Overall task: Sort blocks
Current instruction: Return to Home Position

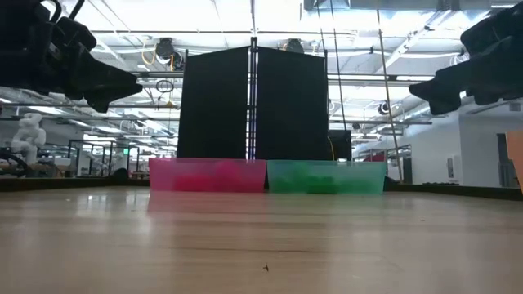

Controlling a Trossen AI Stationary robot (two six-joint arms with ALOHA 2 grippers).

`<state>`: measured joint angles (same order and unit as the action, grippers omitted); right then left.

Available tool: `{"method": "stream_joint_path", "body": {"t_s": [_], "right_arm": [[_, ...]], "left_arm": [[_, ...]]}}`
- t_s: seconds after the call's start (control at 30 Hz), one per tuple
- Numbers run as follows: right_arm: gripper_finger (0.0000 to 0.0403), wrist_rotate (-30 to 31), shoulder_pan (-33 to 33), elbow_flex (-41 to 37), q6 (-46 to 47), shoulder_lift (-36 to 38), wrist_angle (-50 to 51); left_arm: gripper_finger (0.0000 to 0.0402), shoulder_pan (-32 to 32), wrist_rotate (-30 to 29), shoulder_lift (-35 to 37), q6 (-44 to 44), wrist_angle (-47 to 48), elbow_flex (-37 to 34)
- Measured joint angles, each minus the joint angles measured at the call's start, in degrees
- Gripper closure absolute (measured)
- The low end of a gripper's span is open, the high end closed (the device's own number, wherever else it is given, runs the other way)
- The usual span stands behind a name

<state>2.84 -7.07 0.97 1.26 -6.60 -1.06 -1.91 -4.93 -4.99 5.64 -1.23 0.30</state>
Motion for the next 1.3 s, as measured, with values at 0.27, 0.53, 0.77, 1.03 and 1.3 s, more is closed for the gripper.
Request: {"method": "stream_joint_path", "body": {"t_s": [0.27,0.53,0.77,1.03,1.3], "right_arm": [[0.014,0.2,0.0,0.0,3.0,0.0,-0.1],[0.014,0.2,0.0,0.0,4.1,0.0,-0.3],[0.014,0.2,0.0,0.0,4.1,0.0,-0.3],[0.014,0.3,0.0,0.0,4.1,0.0,-0.3],[0.014,0.3,0.0,0.0,4.1,0.0,-0.4]], "left_arm": [[0.0249,0.0,0.0,0.0,0.0,-0.2,0.0],[0.0249,0.0,0.0,0.0,0.0,-0.7,0.0],[0.0249,0.0,-0.1,0.0,-0.1,-0.9,0.0],[0.0249,0.0,-0.1,0.0,-0.1,-1.0,0.0],[0.0249,0.0,-0.1,0.0,-0.1,-1.1,0.0]]}}
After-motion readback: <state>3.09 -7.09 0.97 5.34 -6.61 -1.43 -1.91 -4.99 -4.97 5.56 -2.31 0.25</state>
